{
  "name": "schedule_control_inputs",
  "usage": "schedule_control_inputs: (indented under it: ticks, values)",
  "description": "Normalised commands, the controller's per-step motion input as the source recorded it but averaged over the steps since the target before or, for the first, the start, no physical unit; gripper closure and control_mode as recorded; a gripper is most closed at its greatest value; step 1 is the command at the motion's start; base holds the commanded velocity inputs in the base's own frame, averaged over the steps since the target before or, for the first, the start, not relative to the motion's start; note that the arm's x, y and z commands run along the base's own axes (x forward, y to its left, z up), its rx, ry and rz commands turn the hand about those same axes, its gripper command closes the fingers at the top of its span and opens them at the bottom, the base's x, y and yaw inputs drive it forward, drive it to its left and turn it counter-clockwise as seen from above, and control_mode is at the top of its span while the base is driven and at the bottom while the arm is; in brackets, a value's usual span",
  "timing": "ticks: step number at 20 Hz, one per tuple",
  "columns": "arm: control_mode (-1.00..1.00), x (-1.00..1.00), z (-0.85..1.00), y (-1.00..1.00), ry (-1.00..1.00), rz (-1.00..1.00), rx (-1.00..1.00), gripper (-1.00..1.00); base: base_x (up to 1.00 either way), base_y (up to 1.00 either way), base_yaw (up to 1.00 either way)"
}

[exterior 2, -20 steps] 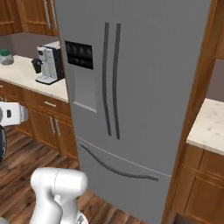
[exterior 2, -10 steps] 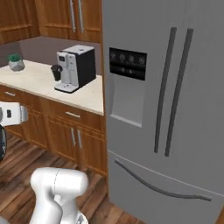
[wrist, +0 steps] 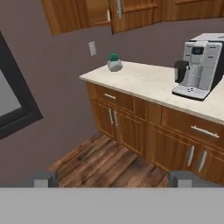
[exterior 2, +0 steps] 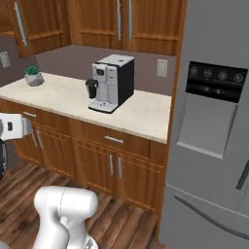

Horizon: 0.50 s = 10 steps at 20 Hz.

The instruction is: Collect the paprika, mayonnaise, and shaker from the cabinet and place them next to the stove.

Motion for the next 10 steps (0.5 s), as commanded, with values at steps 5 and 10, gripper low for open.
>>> schedule_control_inputs:
  ticks: [5, 10]
  values:
    - [1.00, 0.00, 0.00, 0.00, 0.00, 0.00, 0.00, -1.00, 0.29, 1.00, -0.12]
    - [1.00, 0.00, 0.00, 0.00, 0.00, 0.00, 0.00, -1.00, 0.37, 1.00, -0.13]
